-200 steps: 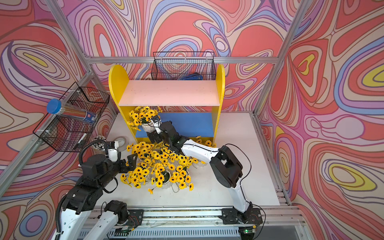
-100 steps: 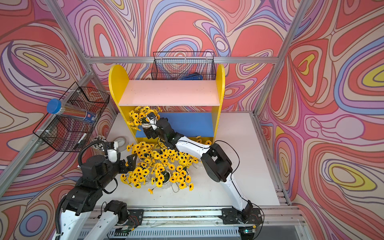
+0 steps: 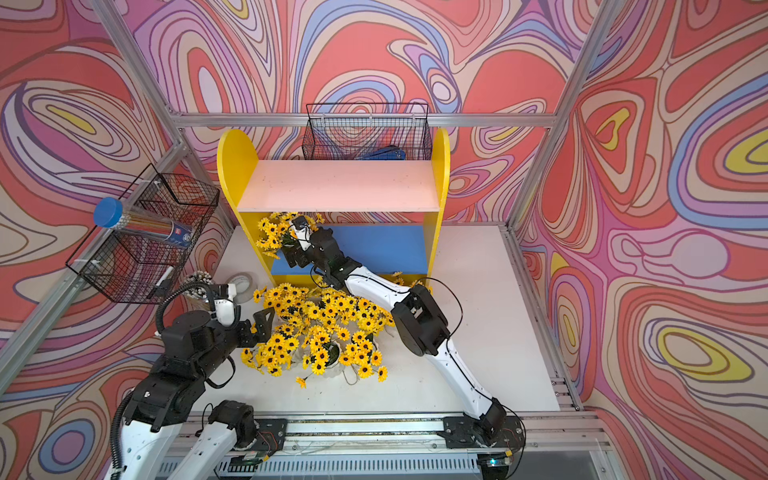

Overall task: Take the sunflower pots off the shelves
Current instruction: Pick up the sunflower pot from the shelf.

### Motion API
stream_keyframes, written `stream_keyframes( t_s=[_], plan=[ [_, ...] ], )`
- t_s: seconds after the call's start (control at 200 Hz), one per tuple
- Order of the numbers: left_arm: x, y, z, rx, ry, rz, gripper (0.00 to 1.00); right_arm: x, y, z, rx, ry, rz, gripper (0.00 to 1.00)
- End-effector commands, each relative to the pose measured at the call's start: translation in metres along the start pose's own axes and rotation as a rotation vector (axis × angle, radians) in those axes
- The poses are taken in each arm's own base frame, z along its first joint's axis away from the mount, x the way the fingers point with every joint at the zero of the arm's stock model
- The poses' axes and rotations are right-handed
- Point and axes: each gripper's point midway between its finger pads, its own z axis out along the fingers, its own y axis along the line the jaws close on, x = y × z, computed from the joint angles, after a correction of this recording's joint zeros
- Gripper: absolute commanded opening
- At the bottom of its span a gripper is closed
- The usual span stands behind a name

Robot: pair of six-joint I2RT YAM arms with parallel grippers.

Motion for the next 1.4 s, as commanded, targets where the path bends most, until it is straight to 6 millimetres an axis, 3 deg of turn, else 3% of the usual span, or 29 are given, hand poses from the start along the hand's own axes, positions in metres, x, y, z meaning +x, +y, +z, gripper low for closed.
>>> stream_keyframes(
  t_s=[0.0, 0.13, 0.325, 0.476, 0.551, 0.611, 0.766, 1.026, 1.397],
  plan=[
    [-0.003, 0.0, -0.001, 0.007, -0.022, -0.001, 1.0, 0.01, 0.001, 0.011, -0.032, 0.014, 0.013, 0.98],
    [-0.003, 0.0, -0.001, 0.006, -0.019, 0.002, 1.0, 0.018, 0.002, 0.019, -0.041, 0.026, 0.011, 0.98],
    [-0.003, 0.0, -0.002, 0.005, -0.024, 0.003, 1.0, 0.03, 0.007, 0.022, -0.072, 0.027, 0.012, 0.77],
    [-0.004, 0.0, -0.002, 0.008, -0.027, 0.003, 1.0, 0.027, 0.013, 0.016, -0.103, 0.006, 0.011, 0.49],
    [-0.003, -0.001, -0.002, 0.013, -0.028, 0.004, 1.0, 0.021, 0.013, 0.013, -0.099, -0.009, 0.01, 0.16],
    [-0.003, -0.003, -0.002, 0.021, -0.028, 0.005, 1.0, 0.014, 0.012, 0.009, -0.094, -0.03, 0.003, 0.0],
    [-0.003, -0.014, -0.001, 0.084, -0.021, 0.006, 1.0, -0.002, 0.007, 0.0, -0.068, -0.055, -0.011, 0.0],
    [-0.003, -0.064, -0.006, 0.385, -0.023, 0.019, 1.0, -0.04, -0.003, -0.04, 0.0, -0.148, -0.067, 0.0],
    [-0.011, -0.08, -0.01, 0.479, -0.027, -0.007, 1.0, -0.064, -0.015, -0.09, 0.052, -0.217, -0.079, 0.0]
  ],
)
